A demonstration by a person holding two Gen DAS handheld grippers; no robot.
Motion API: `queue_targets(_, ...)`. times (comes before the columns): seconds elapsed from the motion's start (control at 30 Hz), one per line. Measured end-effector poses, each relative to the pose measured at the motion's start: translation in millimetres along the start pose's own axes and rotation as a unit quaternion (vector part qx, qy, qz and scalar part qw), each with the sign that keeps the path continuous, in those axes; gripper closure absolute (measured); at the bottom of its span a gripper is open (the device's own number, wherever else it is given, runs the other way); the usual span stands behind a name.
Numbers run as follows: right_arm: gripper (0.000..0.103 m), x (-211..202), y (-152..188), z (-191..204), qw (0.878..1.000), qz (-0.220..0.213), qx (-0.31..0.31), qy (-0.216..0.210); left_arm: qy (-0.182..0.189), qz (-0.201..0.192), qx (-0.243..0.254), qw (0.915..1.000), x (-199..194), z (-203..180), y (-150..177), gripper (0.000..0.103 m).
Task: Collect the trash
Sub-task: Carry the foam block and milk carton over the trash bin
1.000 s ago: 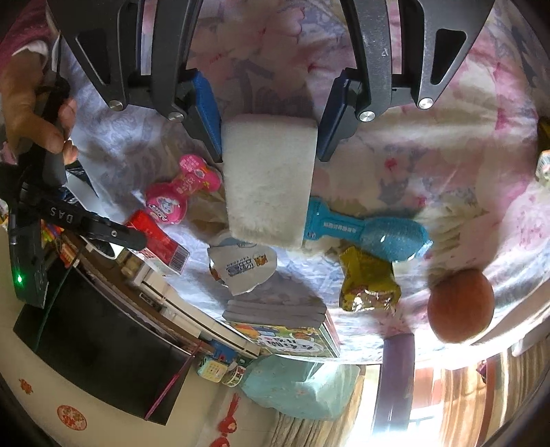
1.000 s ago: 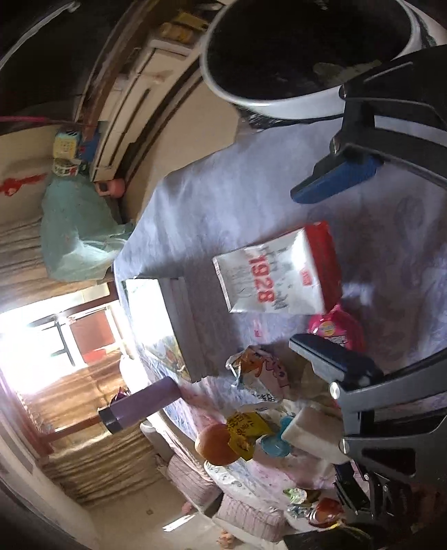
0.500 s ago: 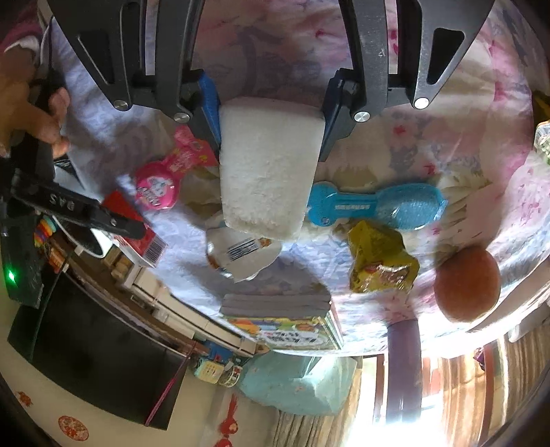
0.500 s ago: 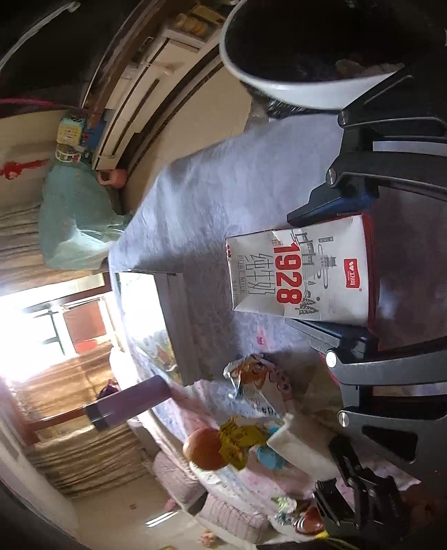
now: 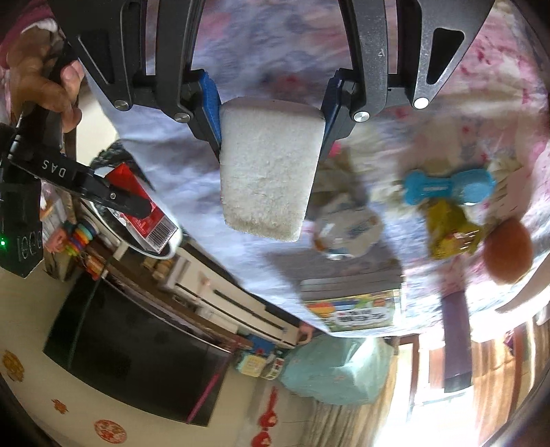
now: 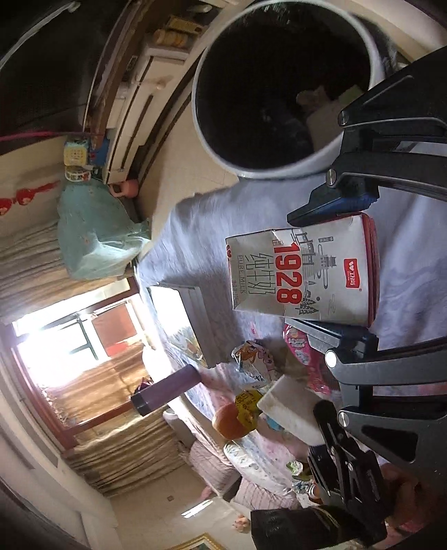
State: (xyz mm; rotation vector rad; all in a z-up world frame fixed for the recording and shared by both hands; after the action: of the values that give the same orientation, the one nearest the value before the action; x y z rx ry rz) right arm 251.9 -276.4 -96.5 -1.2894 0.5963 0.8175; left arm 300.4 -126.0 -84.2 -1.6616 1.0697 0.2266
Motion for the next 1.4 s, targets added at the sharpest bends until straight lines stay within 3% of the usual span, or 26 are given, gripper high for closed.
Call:
queue_targets(0.63, 0.052, -37, 5, -79, 0.998, -0.022, 0.057, 0.033, 0.039, 0.027, 0.055, 0.9974, 49, -81, -11, 0.056)
queue_targets(1.4, 0.052, -36, -3, -138, 0.994, -0.027, 0.096, 0.055, 0.049, 0.046, 0.091, 0.9936, 103, -131, -34, 0.056)
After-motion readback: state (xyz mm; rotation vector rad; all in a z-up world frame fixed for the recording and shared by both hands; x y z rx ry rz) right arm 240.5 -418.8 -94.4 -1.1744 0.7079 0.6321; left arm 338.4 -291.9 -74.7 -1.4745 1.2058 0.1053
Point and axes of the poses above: each gripper's, at about its wrist camera, not at the fingertips, and x roughly the way its jaws point, z to its left, y to its underside, the point moved 10 cm from there along x, roughly the way its jaws point, and after that the axes turned 12 degrees about y, right-handed, at the moved point
